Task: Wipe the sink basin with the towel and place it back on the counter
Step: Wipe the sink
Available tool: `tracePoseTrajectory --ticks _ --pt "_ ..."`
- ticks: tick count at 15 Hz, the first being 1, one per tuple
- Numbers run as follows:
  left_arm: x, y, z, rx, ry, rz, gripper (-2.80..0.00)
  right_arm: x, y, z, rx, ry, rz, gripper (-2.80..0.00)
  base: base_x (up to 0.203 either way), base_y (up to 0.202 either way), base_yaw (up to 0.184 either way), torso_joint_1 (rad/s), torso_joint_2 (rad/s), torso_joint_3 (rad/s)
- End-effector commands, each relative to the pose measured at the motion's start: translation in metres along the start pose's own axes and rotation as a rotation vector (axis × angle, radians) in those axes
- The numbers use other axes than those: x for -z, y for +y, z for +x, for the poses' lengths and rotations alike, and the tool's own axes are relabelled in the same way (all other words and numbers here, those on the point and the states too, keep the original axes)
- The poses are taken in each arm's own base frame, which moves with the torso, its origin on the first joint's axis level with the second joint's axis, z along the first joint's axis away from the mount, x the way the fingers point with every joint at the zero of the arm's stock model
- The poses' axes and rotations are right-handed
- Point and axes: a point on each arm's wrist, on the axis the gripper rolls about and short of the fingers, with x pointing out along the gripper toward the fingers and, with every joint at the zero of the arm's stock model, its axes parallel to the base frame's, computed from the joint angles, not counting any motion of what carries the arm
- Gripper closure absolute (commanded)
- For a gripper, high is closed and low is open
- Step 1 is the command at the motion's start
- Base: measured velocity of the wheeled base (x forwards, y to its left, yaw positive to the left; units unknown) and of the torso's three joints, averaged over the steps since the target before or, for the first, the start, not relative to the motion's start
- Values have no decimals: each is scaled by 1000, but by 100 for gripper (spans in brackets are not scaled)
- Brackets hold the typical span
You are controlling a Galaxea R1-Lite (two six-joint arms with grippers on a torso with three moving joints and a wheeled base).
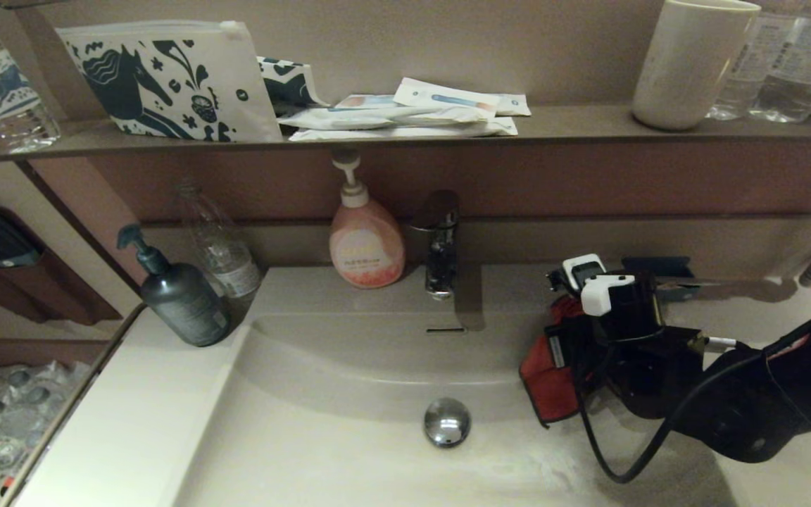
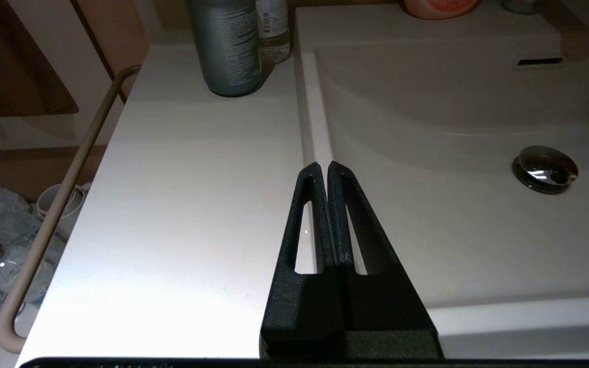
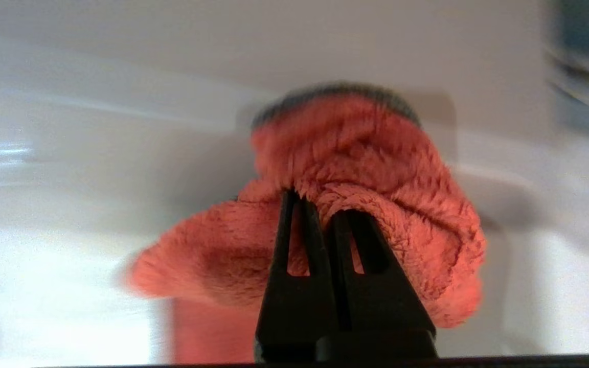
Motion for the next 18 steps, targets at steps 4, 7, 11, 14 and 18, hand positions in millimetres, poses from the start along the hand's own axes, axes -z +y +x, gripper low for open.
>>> tracePoseTrajectory --ticks 4,7,11,14,18 --pt "0 0 0 0 -1 1 0 -14 19 -27 -78 -52 -12 0 0 0 0 0 0 0" --pt "0 0 0 0 -1 1 0 -22 10 -43 -82 -49 -15 0 0 0 0 0 0 0" --pt "0 0 0 0 -1 1 0 -23 -26 -67 -25 37 -51 0 0 0 0 0 0 0" --pt "0 0 0 0 -1 1 0 -23 -55 -98 5 57 -52 0 0 0 0 0 0 0" --pt "0 0 0 0 -1 1 0 -3 -90 -148 10 226 -161 0 0 0 0 0 0 0"
